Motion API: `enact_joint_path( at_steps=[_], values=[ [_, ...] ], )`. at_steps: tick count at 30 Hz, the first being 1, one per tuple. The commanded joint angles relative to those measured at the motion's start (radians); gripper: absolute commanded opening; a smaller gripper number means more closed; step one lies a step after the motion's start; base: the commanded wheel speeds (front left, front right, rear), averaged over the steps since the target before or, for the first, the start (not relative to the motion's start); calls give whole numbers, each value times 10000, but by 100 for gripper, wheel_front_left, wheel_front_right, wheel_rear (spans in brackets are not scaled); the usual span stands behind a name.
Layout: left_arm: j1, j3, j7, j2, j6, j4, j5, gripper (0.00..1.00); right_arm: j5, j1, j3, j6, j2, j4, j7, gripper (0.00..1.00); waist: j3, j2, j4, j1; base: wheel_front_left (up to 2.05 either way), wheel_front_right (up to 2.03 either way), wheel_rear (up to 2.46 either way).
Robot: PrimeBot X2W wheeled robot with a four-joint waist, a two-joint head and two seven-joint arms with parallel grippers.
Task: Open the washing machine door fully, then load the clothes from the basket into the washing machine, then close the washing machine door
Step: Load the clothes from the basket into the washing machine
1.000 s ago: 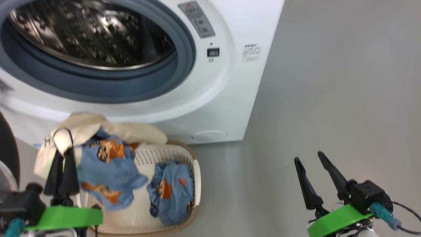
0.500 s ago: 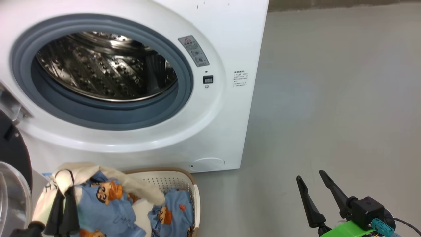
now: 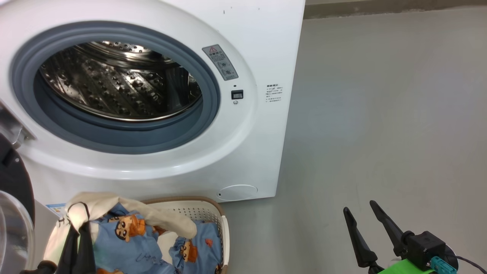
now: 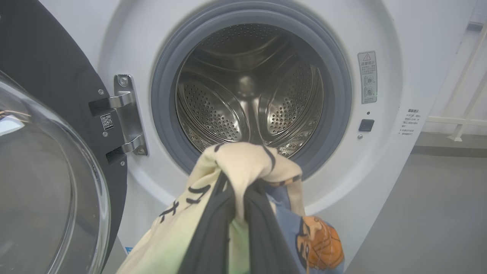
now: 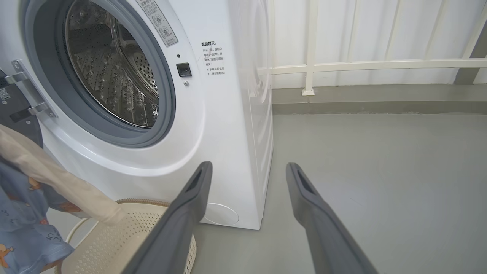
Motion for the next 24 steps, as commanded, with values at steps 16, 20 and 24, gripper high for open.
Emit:
enact_joint_path(
  at_steps=[16,20,24],
  values=[
    [-1604,231,-65,120,-160,484,-37,0,21,-635,270,16,19,-453,-49,100,1514,-1,-187,0,0,0,0],
    [-2377,414,-65,140,-233,893,-48,0,-12,-941,355,16,37,-528,-49,100,2121,-1,-375,0,0,0,0],
    [-3373,557,-65,245,-472,1234,-132,0,-41,-1221,419,16,66,-519,-49,100,2639,-1,-571,0,0,0,0]
  ],
)
